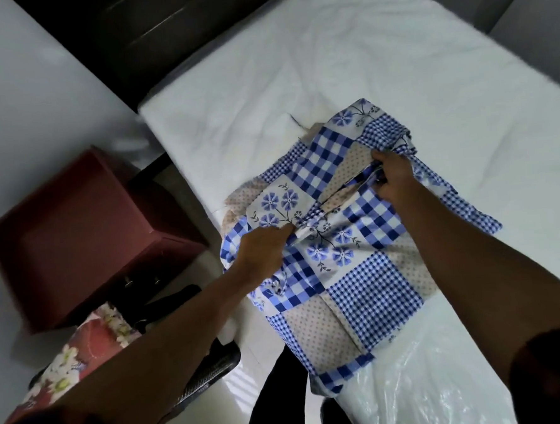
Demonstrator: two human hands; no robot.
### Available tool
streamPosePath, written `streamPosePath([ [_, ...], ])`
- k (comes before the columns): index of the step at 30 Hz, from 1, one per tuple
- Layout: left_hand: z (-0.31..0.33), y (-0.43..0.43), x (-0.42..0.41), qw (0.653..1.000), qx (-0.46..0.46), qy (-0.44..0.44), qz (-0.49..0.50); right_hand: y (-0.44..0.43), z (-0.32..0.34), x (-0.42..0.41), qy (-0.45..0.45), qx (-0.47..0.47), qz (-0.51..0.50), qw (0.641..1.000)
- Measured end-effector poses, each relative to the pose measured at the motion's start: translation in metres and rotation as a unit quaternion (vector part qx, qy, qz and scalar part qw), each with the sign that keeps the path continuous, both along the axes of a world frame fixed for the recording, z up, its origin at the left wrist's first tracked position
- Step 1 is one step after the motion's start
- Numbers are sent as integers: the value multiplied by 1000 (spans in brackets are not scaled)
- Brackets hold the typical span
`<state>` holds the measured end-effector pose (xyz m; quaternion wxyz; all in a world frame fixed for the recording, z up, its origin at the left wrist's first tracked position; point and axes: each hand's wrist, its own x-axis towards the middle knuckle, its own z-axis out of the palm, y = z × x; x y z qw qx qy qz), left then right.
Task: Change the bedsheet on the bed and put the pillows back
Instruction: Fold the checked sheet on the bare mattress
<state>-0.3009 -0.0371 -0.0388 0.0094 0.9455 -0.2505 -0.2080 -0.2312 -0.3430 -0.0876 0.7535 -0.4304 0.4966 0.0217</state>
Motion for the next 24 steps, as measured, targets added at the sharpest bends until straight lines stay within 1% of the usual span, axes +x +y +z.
streamPosePath([
  [3, 9, 5, 13, 997, -14, 17, 78, -3, 13, -18, 6, 1, 16, 1000],
  [5, 15, 13, 27, 990, -32, -5, 136, -4, 18, -27, -17, 34, 12, 999],
  [7, 15, 24, 45, 973, -73, -21, 219, -4, 20, -29, -27, 52, 16, 998],
  [9, 16, 34, 59, 949, -116, -20, 292, 0, 25, -25, -31, 59, 41, 997],
  [11, 18, 42, 73, 933, -141, -26, 331, 10, 29, -12, -34, 66, 60, 995],
  [14, 24, 53, 97, 923, -151, -45, 352, 28, 35, 17, -49, 91, 53, 993],
  [16, 26, 59, 113, 926, -137, -48, 350, 37, 37, 41, -55, 88, 34, 994],
  [19, 22, 79, 141, 928, -121, -32, 351, 49, 35, 82, -23, 16, 23, 999],
  [22, 16, 98, 164, 938, -105, -11, 330, 65, 32, 120, -12, -12, 30, 999],
  [24, 12, 107, 183, 942, -122, 15, 312, 75, 34, 146, -8, -57, 13, 998],
])
